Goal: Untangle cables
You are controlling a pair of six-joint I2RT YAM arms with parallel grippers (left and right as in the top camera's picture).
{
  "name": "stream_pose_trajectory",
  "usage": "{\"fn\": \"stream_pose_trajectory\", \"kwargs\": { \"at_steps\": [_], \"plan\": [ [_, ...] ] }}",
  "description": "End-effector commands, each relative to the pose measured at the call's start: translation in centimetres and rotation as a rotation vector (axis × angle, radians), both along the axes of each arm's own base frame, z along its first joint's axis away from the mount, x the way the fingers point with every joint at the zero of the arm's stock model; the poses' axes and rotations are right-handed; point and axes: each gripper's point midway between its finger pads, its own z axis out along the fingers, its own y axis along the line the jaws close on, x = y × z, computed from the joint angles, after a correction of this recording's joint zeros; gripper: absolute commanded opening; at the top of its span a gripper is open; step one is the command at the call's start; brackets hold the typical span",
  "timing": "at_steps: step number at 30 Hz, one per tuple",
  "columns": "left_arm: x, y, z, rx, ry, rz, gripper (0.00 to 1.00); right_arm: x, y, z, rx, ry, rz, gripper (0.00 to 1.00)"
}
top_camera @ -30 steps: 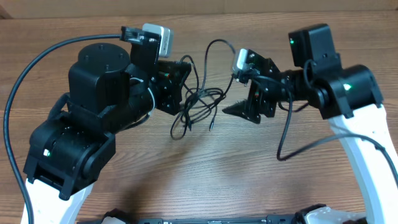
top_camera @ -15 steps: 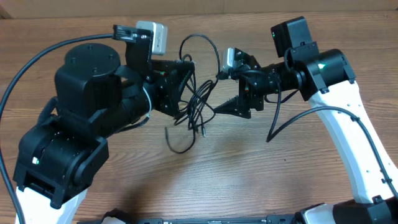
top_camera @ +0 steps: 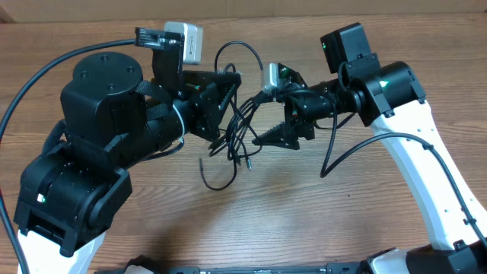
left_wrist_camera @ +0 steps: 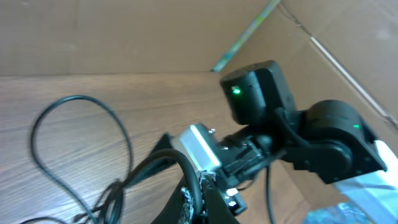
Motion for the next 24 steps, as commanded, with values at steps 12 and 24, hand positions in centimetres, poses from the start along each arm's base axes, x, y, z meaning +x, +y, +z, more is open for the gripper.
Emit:
{"fn": "stream_pose_trajectory", "kwargs": {
  "at_steps": [12,24],
  "plan": [
    [-3.1,-0.7,4.4,-0.121,-0.045,-0.117,0.04,1.2,0.5,0.4,0.021,-0.074,-0.005,0.60],
    [-3.1,-0.2,5.1,-0.120,-0.068,-0.089,0.04,2.1,-0.3,-0.7,-0.049,-0.042,-0.082,0.04]
  ]
}}
